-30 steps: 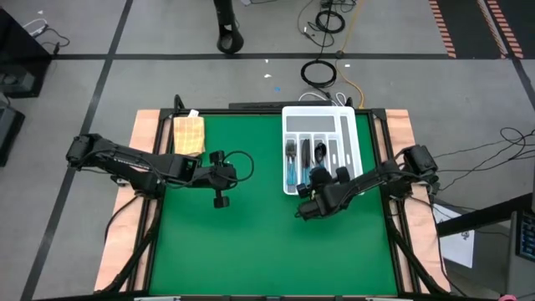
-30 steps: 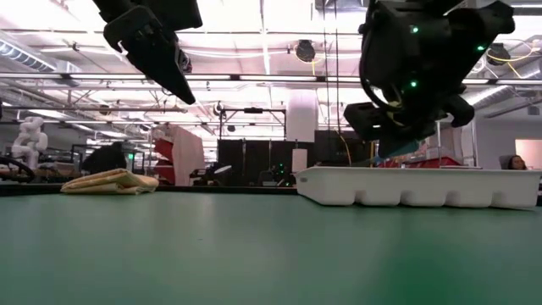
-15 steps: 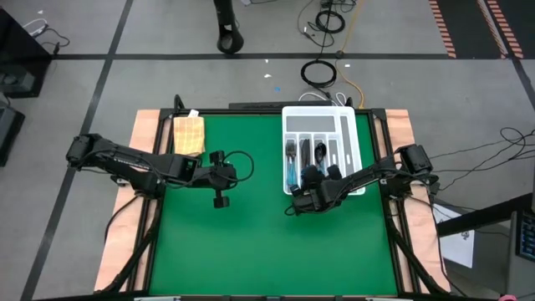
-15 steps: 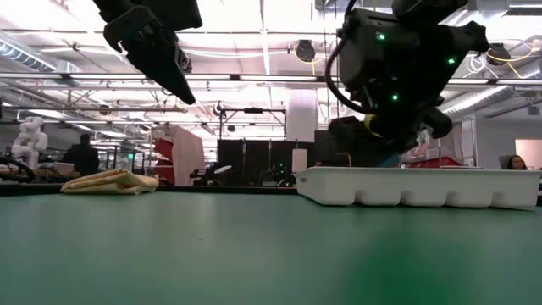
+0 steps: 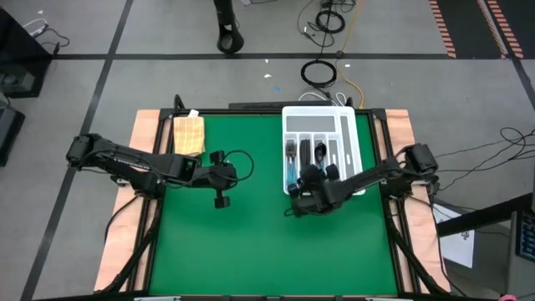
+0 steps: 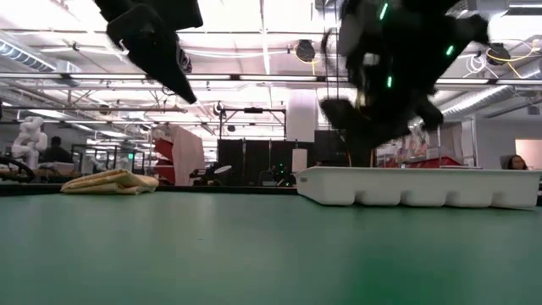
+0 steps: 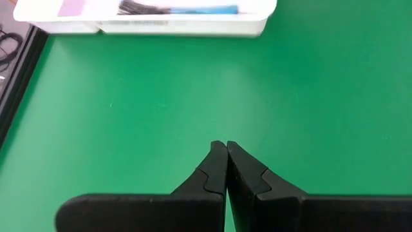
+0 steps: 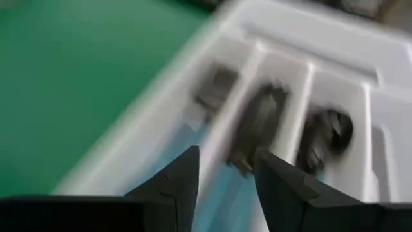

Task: Sort silverware
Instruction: Return to Home Position

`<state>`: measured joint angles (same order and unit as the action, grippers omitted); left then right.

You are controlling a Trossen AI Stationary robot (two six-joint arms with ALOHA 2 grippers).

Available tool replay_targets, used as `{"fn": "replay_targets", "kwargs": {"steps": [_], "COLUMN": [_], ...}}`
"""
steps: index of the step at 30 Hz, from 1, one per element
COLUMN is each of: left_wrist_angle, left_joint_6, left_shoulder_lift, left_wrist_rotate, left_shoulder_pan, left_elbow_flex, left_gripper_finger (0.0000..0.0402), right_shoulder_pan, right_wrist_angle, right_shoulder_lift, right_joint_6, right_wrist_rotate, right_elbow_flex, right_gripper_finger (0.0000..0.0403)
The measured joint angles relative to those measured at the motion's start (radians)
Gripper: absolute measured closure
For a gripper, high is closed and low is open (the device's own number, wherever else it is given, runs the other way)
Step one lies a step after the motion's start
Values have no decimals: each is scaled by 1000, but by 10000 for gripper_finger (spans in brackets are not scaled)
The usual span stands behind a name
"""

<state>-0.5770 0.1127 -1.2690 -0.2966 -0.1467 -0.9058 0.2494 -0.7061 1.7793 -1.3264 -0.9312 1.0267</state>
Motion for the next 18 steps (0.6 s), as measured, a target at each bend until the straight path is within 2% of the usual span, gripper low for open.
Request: {"fn": "replay_targets", "kwargs": {"steps": [3,8,12,15,18], "left_wrist_angle": [80,334,467,479,479], "left_joint_6": [19,-23,-137,-102,-121], "left_shoulder_lift": [43,263,476,617,743], "left_wrist_rotate": [10,-5,-96,-220,-284], "left_shoulder_pan": [-24,-74,-86,-85,-85], "left_elbow_flex": [1,1,0,-1,-1], "left_gripper_finger": [395,395,395,395,395], "right_shoulder_pan": [73,219,305,367,431], "right_wrist_angle": [26,-67,-104,-114,-187], "right_shoulder_lift": [-71,-288,-508,-652,-781], "right_joint_6": [45,323,546,683,768], "right_wrist_rotate": [-139,-380,-398,-395,-372], "right_elbow_flex": [27,134,188,189,188], "right_gripper_finger": [270,275,275,275,275]}}
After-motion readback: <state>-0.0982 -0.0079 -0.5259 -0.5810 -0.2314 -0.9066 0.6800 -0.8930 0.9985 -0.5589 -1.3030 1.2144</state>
